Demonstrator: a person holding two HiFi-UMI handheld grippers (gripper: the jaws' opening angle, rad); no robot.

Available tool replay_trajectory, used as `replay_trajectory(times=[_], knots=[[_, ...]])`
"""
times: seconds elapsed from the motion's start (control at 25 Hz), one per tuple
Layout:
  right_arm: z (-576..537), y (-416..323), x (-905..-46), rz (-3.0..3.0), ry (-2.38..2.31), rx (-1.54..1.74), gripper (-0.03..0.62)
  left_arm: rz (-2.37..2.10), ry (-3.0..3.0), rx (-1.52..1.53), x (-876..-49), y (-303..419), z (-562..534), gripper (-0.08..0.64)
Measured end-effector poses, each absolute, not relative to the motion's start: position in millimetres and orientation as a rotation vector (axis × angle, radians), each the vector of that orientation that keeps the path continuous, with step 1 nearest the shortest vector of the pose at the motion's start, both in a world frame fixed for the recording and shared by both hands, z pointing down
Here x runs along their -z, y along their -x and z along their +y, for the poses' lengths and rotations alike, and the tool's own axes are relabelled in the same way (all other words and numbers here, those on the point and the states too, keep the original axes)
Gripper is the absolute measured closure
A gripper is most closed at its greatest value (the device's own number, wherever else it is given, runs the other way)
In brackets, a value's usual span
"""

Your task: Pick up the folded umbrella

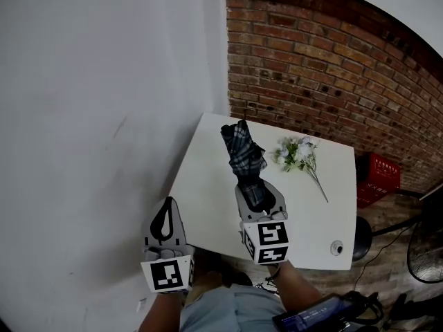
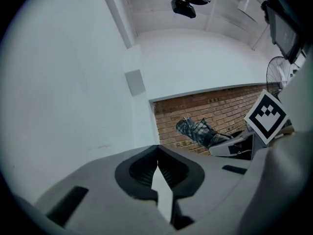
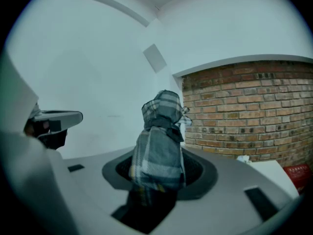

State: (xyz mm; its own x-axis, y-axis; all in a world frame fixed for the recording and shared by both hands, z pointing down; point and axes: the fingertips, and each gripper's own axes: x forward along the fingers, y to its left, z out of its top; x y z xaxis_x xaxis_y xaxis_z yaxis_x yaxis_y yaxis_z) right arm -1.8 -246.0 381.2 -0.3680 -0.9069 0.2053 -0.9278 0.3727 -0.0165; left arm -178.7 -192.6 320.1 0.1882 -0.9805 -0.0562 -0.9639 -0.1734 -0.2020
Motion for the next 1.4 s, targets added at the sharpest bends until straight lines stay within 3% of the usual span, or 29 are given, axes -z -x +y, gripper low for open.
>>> replay_trajectory(times=[1.4], knots=[[-179,-29,-261,-2.675,-1.691,0.155,0.403,1.850,2.120,-0.022,-232,138,-141,0.554]])
